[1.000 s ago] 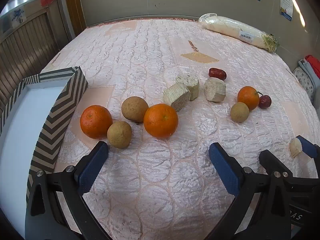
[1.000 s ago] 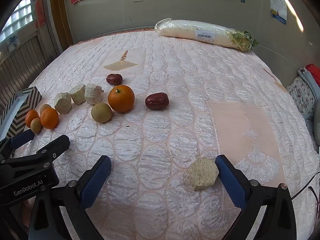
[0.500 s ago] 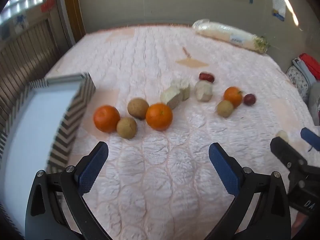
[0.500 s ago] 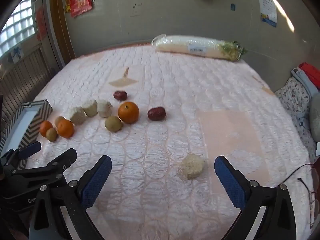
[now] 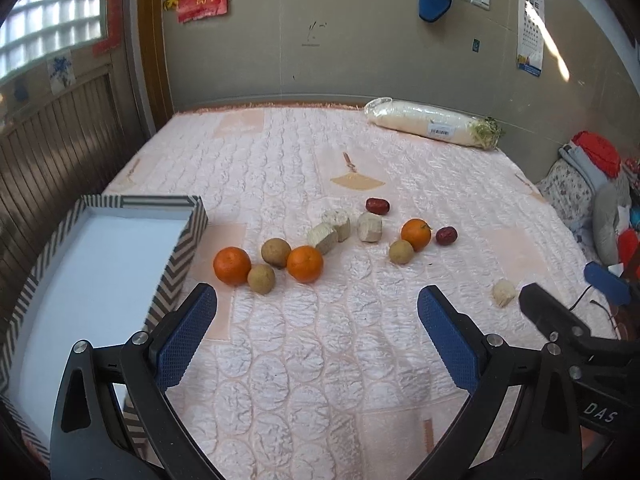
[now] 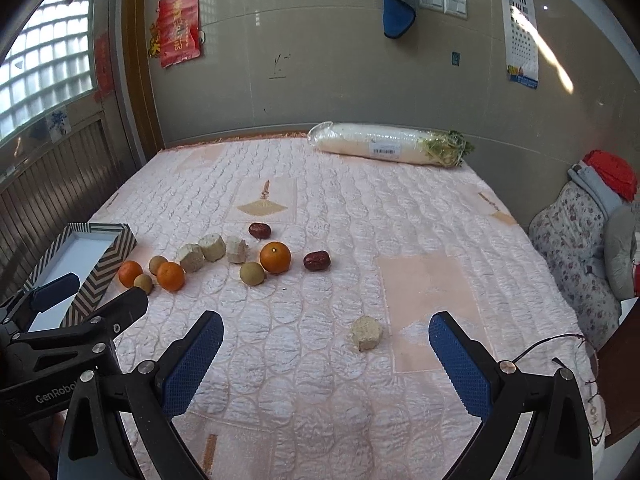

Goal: Organize fruits
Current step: 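Move the left tool toward an orange while the right tool approaches a small brown fruit, then close the left tool on the orange while the right tool grasps the small brown fruit, then carry both fruits over the striped white tray and open both tools to release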

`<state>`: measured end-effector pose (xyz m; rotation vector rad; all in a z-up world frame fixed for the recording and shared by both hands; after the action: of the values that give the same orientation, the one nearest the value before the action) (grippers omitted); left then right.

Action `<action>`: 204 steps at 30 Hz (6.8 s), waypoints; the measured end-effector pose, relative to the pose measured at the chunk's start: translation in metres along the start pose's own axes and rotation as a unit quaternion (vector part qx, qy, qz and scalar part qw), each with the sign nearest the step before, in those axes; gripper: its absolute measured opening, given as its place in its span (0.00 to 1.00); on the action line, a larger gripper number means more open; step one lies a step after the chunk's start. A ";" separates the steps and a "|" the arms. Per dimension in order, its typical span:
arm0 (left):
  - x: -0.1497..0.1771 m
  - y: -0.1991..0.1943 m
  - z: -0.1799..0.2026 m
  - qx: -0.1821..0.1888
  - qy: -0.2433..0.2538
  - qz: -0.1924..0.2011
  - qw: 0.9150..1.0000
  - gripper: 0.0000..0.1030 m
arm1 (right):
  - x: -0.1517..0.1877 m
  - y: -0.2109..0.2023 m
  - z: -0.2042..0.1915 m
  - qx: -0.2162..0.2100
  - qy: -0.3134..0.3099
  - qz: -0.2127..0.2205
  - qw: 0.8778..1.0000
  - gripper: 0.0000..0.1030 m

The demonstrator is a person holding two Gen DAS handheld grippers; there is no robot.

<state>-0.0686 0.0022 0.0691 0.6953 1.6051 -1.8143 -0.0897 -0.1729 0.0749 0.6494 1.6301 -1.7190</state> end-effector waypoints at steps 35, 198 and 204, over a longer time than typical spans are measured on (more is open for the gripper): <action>0.007 0.012 -0.006 -0.031 0.022 -0.016 0.999 0.98 | 0.009 0.002 0.013 0.005 0.009 -0.001 1.000 1.00; -0.034 0.047 -0.247 -0.126 -0.145 -0.098 0.976 0.28 | -0.060 0.106 -0.306 -0.285 -0.240 -0.051 0.927 0.20; -0.036 0.049 -0.247 -0.131 -0.144 -0.097 0.976 0.28 | -0.058 0.119 -0.322 -0.284 -0.260 -0.065 0.921 0.20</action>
<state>-0.0112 0.2470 0.0311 0.1532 1.7150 -1.6987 0.0078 0.1546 0.0096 -0.1883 1.6726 -1.2466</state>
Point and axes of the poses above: each gripper's, at about its wrist camera, not at the fingertips, and y roughly the way its jaws point, z to its right, x to its underside, the point moved 1 cm from there along y, roughly the way its jaws point, and after that the axes turned 8 degrees about -y, right-handed, at the moved point
